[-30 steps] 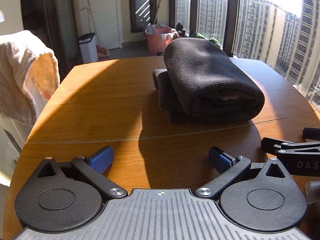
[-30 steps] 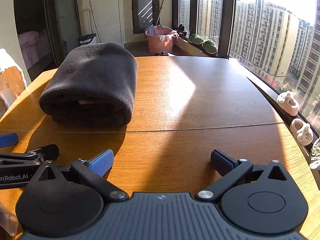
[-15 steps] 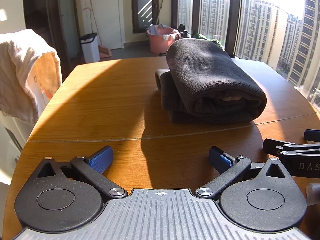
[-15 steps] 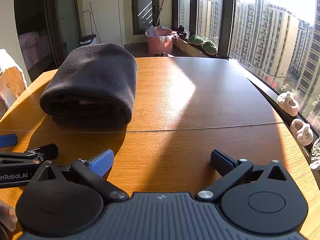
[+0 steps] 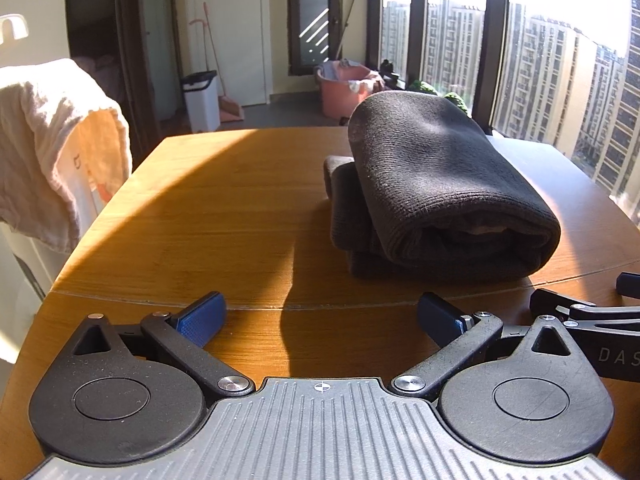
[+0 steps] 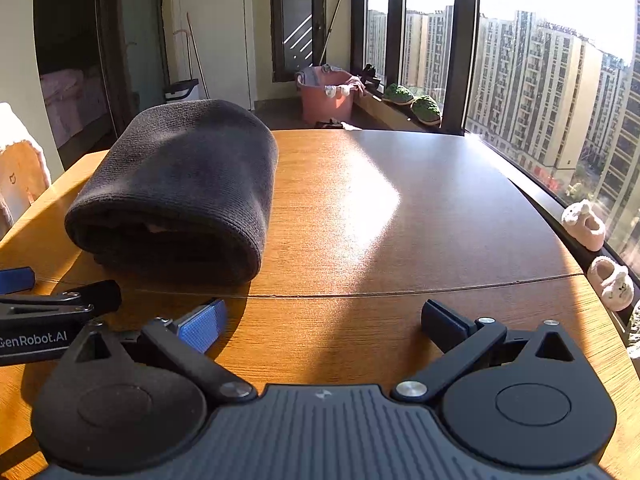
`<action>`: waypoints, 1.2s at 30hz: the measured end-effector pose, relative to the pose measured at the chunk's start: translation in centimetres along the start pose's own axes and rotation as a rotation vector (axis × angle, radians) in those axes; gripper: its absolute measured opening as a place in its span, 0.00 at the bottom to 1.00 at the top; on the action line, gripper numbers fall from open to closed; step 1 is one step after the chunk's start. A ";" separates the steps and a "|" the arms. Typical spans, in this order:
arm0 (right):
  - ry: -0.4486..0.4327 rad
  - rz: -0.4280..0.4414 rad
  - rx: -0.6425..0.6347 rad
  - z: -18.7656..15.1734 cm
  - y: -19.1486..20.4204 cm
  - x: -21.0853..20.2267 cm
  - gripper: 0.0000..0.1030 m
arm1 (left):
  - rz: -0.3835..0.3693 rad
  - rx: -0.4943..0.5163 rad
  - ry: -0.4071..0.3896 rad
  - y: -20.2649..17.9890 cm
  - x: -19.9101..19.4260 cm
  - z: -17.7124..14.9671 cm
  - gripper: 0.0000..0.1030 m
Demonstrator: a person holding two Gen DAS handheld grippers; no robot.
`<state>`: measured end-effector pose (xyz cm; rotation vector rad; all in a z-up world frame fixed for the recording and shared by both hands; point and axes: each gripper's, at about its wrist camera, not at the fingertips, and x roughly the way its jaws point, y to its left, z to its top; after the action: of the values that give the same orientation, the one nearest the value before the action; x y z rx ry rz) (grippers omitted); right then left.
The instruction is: Fold clothes
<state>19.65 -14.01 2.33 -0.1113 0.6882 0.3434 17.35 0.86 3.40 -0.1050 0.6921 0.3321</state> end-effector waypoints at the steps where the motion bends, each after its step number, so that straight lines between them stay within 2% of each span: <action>1: 0.000 0.000 0.000 0.1 0.0 0.0 1.00 | -0.001 0.000 0.000 -0.1 0.0 0.0 1.00; 36: -0.001 0.000 0.001 -0.2 0.1 -0.1 1.00 | 0.013 -0.013 0.000 -0.2 -0.1 0.0 1.00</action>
<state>19.47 -14.02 2.26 -0.1105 0.6875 0.3437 17.30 0.67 3.43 -0.1131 0.6906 0.3491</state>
